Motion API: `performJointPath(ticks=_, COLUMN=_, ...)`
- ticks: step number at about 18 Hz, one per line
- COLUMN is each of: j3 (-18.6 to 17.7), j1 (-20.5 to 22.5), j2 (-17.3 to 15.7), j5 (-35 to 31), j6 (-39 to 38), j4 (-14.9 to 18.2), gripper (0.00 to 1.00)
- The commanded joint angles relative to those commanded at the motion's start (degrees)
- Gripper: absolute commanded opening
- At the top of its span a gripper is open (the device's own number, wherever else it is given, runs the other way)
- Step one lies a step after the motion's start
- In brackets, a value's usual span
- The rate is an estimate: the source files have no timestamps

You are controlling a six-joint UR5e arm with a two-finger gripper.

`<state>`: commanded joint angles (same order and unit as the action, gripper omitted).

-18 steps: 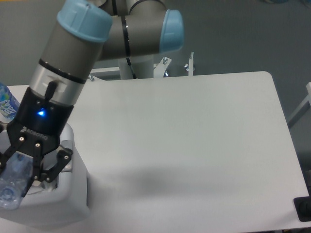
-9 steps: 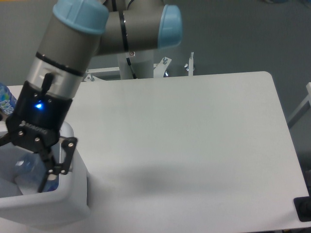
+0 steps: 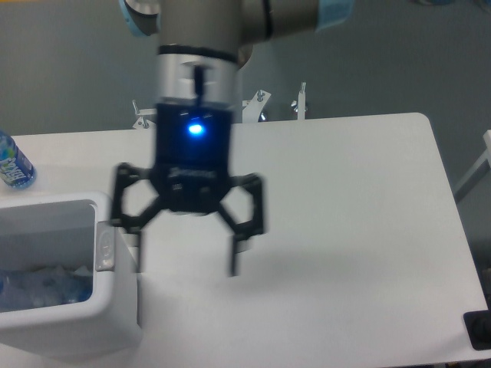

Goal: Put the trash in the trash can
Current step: 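Open the gripper to release the bottle and raise it away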

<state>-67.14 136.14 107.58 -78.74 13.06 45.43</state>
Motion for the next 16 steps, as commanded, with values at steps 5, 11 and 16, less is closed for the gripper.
performJointPath(ticks=5, j3=-4.39, j1=4.57, j2=-2.11, j5=-3.70, j6=17.23, j4=3.43, gripper=1.00)
performJointPath(ticks=11, j3=-5.54, j1=12.30, j2=-5.80, j5=-4.67, j6=45.60, j4=17.92, gripper=1.00)
performJointPath(ticks=16, j3=-6.07, j1=14.60, j2=-6.16, j5=-7.22, j6=53.12, j4=20.93, gripper=1.00)
